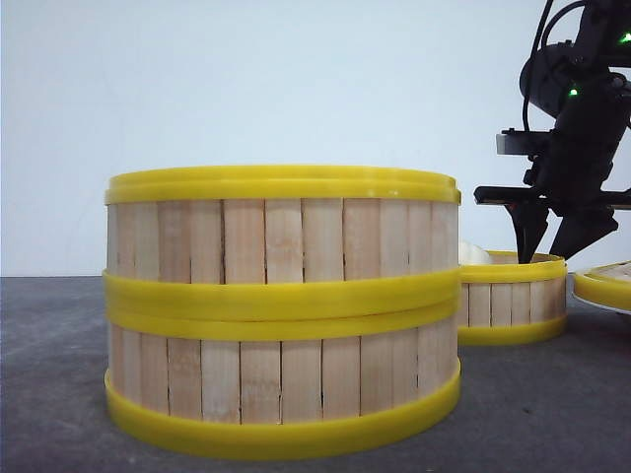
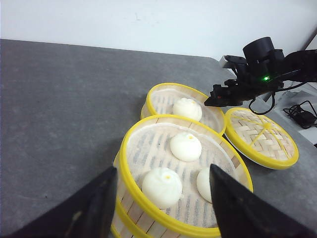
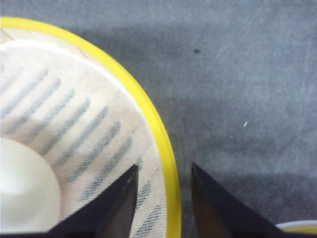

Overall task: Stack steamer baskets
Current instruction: 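Grasp the rim of the basket with one bun using the right gripper, lift, then lower the held basket onto the two-basket stack and release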

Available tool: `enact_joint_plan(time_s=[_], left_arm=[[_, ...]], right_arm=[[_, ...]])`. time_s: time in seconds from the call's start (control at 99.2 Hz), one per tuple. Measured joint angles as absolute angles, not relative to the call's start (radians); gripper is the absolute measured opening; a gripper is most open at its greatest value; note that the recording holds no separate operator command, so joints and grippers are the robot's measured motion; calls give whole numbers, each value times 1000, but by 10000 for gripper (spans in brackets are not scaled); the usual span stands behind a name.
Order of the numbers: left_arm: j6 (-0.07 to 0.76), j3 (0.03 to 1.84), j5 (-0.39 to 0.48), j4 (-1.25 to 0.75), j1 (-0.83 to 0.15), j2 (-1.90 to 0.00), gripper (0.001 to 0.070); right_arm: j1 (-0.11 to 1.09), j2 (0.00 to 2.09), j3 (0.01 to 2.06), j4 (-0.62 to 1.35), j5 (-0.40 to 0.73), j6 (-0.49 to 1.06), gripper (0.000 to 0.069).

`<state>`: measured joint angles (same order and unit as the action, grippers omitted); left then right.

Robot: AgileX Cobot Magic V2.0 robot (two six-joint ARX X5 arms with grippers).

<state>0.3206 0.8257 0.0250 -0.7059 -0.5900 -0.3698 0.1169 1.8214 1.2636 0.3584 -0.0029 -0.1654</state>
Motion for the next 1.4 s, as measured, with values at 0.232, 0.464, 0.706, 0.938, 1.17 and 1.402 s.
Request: enact_joint_plan(time_s=[0.232,0.464,0.706,0.938,1.17,1.402], left_arm=[[327,826,25,-707,-590,-370,351],[327,826,25,-707,-590,-370,351],[327,826,25,-721,-590,-370,351],[327,826,25,-727,-590,-370,351],[327,826,25,-728,-590,-370,351],[326,826,25,-728,-590,-370,351]], right_arm=[[117,1837,1264,358,12,-173,47],[116,1837,1264,360,34,-176,26],[79,1794,1314,396,-7,-224,26],[60,1642,1465,529,-35,-207,26],[109,1515,1522,694,-141,-132,26],[233,1377,1522,786,-235,-98,26]])
